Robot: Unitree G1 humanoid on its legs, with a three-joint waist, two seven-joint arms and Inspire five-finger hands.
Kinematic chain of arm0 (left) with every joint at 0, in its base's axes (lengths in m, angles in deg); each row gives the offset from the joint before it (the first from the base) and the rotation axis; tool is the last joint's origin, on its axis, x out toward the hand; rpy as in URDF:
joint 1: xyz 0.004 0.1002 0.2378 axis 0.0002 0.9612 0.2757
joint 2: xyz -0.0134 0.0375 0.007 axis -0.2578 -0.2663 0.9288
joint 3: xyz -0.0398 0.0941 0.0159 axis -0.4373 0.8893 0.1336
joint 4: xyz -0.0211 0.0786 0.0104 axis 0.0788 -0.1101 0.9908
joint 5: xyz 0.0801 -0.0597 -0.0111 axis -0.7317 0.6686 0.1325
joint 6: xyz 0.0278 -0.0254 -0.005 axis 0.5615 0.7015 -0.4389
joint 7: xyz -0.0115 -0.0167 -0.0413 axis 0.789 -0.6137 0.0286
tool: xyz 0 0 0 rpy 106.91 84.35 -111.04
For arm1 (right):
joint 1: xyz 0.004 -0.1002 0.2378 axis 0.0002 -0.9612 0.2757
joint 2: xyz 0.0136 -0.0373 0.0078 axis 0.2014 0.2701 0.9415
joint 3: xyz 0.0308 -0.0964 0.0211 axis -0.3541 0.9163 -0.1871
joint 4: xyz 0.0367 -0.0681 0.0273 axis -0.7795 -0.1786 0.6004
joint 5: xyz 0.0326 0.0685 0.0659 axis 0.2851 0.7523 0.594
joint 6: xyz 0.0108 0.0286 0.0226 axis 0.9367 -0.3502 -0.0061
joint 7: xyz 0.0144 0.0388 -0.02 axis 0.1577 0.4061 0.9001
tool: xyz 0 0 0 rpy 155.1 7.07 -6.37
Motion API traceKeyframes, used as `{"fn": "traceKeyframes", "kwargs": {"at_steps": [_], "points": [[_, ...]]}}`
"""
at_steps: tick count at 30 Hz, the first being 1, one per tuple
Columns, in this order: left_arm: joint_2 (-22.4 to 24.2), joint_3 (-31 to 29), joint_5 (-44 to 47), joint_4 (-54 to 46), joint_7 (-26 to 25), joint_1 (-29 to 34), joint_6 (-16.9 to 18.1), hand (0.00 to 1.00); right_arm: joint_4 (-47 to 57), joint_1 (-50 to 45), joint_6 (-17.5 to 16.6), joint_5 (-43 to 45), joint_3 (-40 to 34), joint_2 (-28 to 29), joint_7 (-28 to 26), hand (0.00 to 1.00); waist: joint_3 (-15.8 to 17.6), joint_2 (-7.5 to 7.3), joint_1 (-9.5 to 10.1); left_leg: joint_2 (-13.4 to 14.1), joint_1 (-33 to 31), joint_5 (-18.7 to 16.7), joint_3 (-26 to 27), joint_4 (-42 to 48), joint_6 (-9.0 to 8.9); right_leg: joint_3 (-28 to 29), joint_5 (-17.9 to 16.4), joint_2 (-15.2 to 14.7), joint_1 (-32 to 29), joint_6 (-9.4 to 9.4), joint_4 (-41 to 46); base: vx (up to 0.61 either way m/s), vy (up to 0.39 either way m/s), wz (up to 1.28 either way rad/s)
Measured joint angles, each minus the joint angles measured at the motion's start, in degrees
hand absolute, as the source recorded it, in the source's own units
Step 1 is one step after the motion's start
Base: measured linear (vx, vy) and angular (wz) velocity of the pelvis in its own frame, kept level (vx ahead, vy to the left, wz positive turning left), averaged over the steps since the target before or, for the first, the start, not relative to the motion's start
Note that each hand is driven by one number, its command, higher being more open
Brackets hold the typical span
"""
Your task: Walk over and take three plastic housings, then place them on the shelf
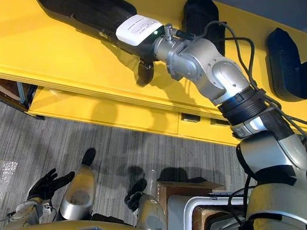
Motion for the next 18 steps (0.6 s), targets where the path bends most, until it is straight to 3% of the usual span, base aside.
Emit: {"fn": "traceKeyframes", "kwargs": {"at_steps": [5, 13, 18], "points": [[-0.2, 0.6, 0.0, -1.2, -0.3, 0.0, -1.1, 1.0, -4.0, 3.2, -1.4, -0.7, 1.6, 0.3, -0.3, 1.0, 0.0, -0.02, 1.41, 0.0, -0.2, 0.0, 0.0, 0.0, 0.01, 0.0, 0.0, 0.0, -0.3, -0.04, 0.0, 0.0, 0.0, 0.0], [-0.6, 1.1, 0.4, -1.5, -0.4, 0.0, -1.2, 1.0, -10.0, 4.7, -2.7, 1.0, 2.2, 1.2, 6.4, 1.0, 0.0, -0.02, 1.37, 0.0, -0.3, 0.0, -0.2, 0.0, 0.01, -0.2, 0.0, 0.0, -0.3, -0.03, 0.0, 0.0, 0.0, 0.0], [-0.5, 1.1, 0.4, -1.6, -0.4, 0.0, -1.3, 1.0, -7.2, 4.7, -3.3, 6.8, 1.4, 1.2, 6.1, 1.0, 0.0, -0.02, 1.3, 0.0, -0.3, 0.0, -0.1, -0.1, 0.01, -0.2, 0.0, 0.0, -0.3, -0.03, -0.1, 0.0, 0.0, 0.0]]}}
